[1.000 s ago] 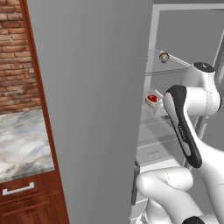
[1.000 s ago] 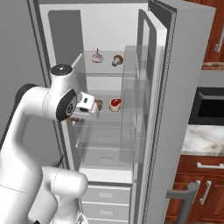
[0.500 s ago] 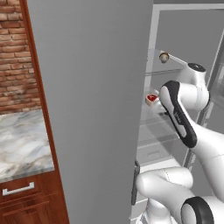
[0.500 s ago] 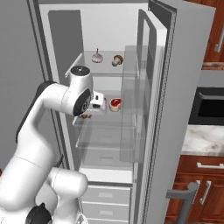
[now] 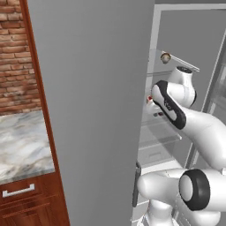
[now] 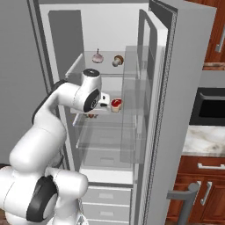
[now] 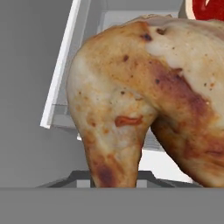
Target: Transport the chicken drumstick and mushroom to the fridge. Place the chicken drumstick on the rack containing meat and place the mushroom on the rack containing the vegetable, ensuring meats and vegetables are on different racks.
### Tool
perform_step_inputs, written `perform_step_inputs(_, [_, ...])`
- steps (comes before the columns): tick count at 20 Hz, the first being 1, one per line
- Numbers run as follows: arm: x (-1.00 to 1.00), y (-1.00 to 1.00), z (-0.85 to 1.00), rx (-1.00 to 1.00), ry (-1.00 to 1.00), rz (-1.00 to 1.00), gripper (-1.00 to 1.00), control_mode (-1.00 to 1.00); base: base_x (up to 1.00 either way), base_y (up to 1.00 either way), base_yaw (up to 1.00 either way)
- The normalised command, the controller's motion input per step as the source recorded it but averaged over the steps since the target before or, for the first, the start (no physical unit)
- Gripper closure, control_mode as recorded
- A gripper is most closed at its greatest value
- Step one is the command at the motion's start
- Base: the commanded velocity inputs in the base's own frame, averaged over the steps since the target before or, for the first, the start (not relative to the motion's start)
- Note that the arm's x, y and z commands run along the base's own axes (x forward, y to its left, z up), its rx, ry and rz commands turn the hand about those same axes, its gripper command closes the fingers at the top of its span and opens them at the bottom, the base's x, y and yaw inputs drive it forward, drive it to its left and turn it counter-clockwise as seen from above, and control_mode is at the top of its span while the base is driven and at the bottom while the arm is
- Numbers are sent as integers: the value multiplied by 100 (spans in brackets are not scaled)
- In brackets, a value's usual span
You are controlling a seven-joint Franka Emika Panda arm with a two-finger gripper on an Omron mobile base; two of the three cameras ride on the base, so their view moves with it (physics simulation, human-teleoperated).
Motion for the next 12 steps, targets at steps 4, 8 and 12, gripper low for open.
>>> perform_step_inputs(4, [45, -11, -39, 0, 0, 7, 100, -100, 0, 0, 0])
perform_step_inputs(8, [36, -25, -33, 0, 0, 9, 100, -100, 0, 0, 0])
perform_step_inputs(12, [50, -8, -41, 0, 0, 7, 100, -100, 0, 0, 0])
